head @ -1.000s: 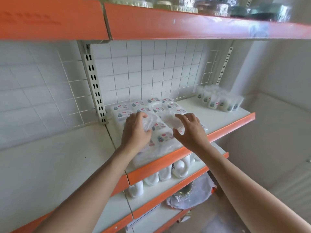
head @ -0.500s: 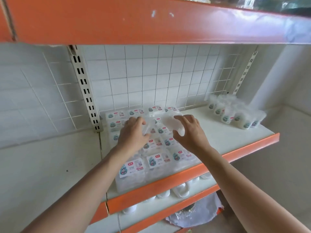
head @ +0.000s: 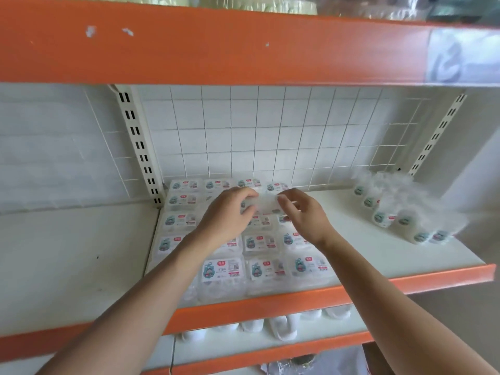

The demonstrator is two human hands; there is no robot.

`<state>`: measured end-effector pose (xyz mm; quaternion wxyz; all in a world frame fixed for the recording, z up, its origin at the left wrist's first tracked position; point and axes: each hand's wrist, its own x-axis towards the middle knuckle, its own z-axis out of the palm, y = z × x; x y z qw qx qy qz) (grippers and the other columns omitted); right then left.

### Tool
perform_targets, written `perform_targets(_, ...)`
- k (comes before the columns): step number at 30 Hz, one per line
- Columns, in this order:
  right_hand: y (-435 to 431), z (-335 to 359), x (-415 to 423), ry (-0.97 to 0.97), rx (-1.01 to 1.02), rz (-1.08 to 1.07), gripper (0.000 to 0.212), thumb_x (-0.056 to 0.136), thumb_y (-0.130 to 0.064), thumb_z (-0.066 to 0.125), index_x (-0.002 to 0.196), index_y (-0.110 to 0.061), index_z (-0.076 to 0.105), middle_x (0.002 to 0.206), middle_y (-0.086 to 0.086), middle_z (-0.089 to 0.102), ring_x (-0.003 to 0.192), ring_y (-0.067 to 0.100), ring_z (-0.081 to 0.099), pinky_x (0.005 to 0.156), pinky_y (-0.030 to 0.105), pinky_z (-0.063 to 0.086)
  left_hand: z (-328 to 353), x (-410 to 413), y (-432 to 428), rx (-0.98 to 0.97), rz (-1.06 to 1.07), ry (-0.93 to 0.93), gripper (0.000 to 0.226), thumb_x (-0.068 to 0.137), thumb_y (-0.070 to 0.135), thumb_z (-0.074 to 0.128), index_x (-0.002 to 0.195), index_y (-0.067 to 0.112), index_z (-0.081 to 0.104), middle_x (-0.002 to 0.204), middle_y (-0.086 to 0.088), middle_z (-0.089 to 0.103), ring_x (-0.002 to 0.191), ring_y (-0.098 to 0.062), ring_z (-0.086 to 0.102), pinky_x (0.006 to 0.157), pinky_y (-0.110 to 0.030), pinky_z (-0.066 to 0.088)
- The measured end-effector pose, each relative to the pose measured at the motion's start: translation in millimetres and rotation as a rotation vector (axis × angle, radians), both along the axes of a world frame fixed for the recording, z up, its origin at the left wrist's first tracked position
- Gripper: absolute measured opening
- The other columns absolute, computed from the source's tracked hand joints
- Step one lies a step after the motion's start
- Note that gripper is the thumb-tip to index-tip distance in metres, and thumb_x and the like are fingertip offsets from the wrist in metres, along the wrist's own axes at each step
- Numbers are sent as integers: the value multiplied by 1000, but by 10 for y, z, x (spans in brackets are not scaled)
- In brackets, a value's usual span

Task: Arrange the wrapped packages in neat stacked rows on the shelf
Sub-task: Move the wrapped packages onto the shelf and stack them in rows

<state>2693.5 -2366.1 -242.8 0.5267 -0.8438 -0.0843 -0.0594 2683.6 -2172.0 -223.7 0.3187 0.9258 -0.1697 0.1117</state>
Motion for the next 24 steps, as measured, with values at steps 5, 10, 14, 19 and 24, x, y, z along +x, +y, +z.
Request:
perform_targets(5, -61, 3, 36, 92, -5, -9, 31, 99, -42, 45, 110, -16, 58, 89, -1, 67, 68, 21, 70, 69, 44, 59, 49, 48, -102, -65, 13, 78, 26, 99, 24, 52, 121, 16, 63, 119, 3, 66, 100, -6, 58, 86, -17, 39)
perform_targets(10, -60, -7, 29, 110, 22, 34, 23, 98, -33, 53, 119, -22, 53, 97, -2, 68, 67, 21, 71, 69, 39, 59, 19, 123, -77, -69, 46, 117, 25, 101, 24, 48, 117, 14, 65, 114, 2, 67, 94, -6, 56, 79, -17, 38)
perform_targets(14, -48, -13, 30, 127, 66, 51, 31, 94, -27, 60, 125, -28, 52, 98, -1, 68, 72, 20, 71, 73, 37, 59, -10, 165, -61, -86, 65, 139, 26, 101, 25, 47, 117, 14, 65, 115, 2, 67, 99, -10, 58, 80, -19, 38)
perform_targets(19, -48, -17, 114, 100, 89, 9, 33, 90, -30, 65, 122, -33, 58, 100, -5, 70, 81, 16, 71, 79, 43, 59, 54, 186, -58, -112, 37, 231, 26, 97, 33, 54, 118, 21, 63, 112, 4, 66, 96, -8, 59, 77, -22, 42)
perform_targets(24, -16, 77, 133, -5, 78, -69, 26, 85, -25, 72, 110, -27, 64, 103, -12, 69, 87, 1, 66, 70, 30, 58, 128, 166, -128, -93, -17, 337, 45, 90, 36, 61, 133, 29, 48, 106, 7, 63, 91, -10, 62, 72, -24, 43)
